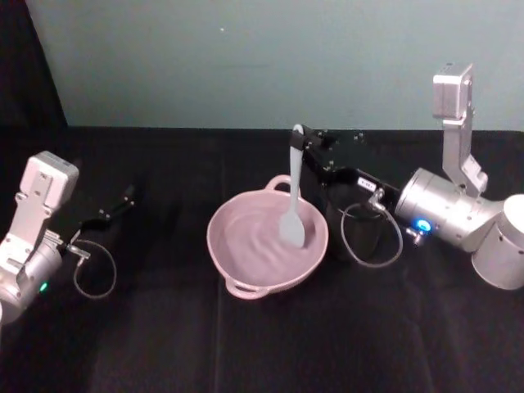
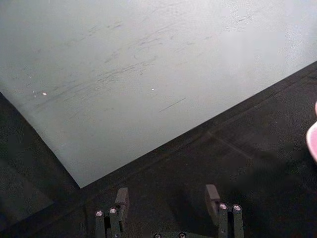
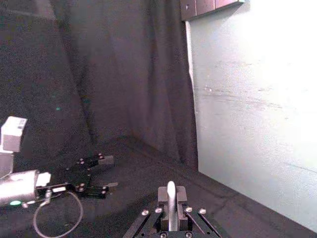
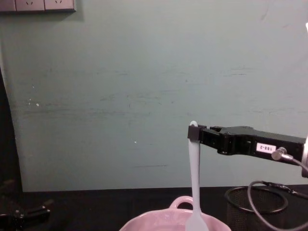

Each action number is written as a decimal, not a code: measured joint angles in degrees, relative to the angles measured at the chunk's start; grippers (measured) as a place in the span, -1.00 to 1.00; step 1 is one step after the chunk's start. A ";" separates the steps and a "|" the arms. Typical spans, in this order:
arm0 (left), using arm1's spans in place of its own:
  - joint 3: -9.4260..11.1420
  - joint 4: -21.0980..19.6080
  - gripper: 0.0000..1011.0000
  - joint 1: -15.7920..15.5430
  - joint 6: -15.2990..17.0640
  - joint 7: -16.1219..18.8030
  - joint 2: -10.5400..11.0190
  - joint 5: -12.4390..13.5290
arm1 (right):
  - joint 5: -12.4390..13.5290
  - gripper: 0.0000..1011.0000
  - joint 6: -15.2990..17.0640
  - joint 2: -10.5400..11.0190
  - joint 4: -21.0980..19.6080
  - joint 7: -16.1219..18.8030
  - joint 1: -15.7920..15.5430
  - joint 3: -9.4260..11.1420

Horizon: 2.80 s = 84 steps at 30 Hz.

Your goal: Use the one hand to pick up the spoon and stir the clear water in the bowl.

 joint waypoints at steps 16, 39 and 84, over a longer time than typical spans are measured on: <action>0.00 0.00 1.00 0.00 0.00 0.00 0.00 0.00 | -0.17 -0.80 0.20 -2.77 -1.30 1.38 0.13 -3.44; 0.00 0.00 1.00 0.00 0.00 0.00 0.00 0.00 | -1.17 -0.80 -1.65 -7.44 12.69 5.16 9.75 -4.87; 0.00 0.00 1.00 0.00 0.00 0.00 0.00 0.00 | -0.26 -0.80 0.08 -6.29 5.73 4.50 6.18 -6.28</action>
